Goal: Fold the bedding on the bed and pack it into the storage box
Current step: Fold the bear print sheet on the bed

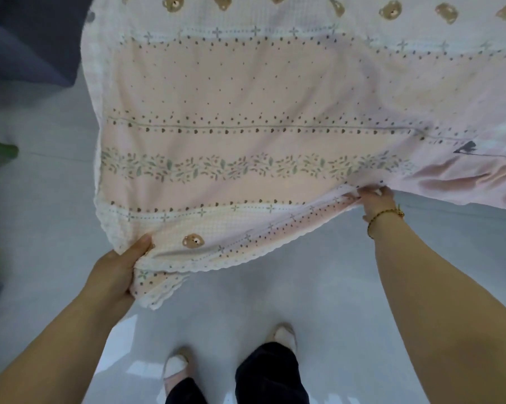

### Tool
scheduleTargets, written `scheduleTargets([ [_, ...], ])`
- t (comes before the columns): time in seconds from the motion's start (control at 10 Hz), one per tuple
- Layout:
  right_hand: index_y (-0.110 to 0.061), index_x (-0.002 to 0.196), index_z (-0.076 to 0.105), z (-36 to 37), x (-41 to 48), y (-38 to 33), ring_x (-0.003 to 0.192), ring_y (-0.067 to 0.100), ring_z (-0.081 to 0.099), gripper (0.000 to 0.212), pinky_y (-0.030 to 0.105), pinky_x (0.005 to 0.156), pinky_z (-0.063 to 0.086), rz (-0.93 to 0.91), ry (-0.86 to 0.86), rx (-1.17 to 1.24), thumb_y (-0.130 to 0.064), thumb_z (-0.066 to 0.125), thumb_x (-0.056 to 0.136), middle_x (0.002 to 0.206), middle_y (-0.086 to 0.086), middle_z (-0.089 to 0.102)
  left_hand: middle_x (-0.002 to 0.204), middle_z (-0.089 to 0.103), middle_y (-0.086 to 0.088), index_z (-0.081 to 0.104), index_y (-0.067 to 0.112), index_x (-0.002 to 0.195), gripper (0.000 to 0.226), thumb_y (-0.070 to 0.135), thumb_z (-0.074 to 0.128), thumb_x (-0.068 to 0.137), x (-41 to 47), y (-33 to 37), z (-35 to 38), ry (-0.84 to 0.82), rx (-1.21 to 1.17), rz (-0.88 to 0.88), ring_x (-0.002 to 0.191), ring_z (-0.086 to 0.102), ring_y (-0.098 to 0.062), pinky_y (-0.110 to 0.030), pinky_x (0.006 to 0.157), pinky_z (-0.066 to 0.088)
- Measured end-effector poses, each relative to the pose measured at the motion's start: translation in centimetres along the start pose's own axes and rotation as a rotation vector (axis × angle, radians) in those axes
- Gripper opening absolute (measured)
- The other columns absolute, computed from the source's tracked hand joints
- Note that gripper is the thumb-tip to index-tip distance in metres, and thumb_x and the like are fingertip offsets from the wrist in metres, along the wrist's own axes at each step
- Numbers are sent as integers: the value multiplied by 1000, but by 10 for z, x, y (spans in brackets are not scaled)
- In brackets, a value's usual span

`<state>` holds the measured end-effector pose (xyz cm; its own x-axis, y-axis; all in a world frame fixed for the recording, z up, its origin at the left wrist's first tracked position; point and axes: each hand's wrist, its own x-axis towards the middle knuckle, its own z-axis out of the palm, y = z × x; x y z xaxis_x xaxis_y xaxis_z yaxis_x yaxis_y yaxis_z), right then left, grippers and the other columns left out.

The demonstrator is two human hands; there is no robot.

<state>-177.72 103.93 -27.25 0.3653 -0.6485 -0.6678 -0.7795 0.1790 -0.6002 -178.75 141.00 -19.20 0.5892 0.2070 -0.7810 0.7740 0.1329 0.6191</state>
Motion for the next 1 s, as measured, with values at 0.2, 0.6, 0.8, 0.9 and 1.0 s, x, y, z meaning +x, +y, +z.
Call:
scheduleTargets([
  [0.2, 0, 120, 48, 18, 20, -6, 108, 33, 52, 30, 33, 88, 50, 26, -61, -93, -13, 50, 93, 130, 19, 51, 71, 73, 1, 59, 9, 95, 13, 15, 49, 92, 17, -2, 3, -38, 31, 1, 63, 69, -12, -23, 52, 56],
  [0.6, -7, 90, 56, -61, -79, 64, 77, 17, 53, 20, 20, 52, 53, 120, -61, 409, 1, 38, 92, 91, 7, 55, 116, 59, -14, 51, 3, 126, 39, 17, 56, 90, 3, 2, -3, -2, 78, -38, 88, 60, -25, -39, 85, 42],
  [0.8, -11, 116, 52, -114, -134, 73, 69, 14, 64, 44, 22, 51, 53, -98, -75, 685, 7, 24, 86, 98, 7, 59, 115, 57, -14, 51, 4, 127, 38, 15, 55, 91, -25, 20, -19, -47, 101, -45, 103, 55, -28, -42, 89, 42],
  [0.9, -11, 119, 53, -133, -160, 59, 67, 11, 65, 45, 21, 52, 51, -174, -101, 742, 5, 24, 87, 92, 4, 65, 119, 59, -15, 52, 5, 125, 37, 18, 56, 90, -45, 38, -30, -68, 87, -42, 108, 56, -32, -47, 94, 42],
  [1.0, -9, 98, 61, -149, -187, 45, 60, 9, 64, 28, 20, 47, 52, -138, -135, 670, -4, 34, 94, 75, 0, 69, 125, 57, -18, 52, 7, 127, 39, 19, 56, 90, -60, 48, -40, -94, 59, -68, 114, 54, -38, -56, 100, 37],
])
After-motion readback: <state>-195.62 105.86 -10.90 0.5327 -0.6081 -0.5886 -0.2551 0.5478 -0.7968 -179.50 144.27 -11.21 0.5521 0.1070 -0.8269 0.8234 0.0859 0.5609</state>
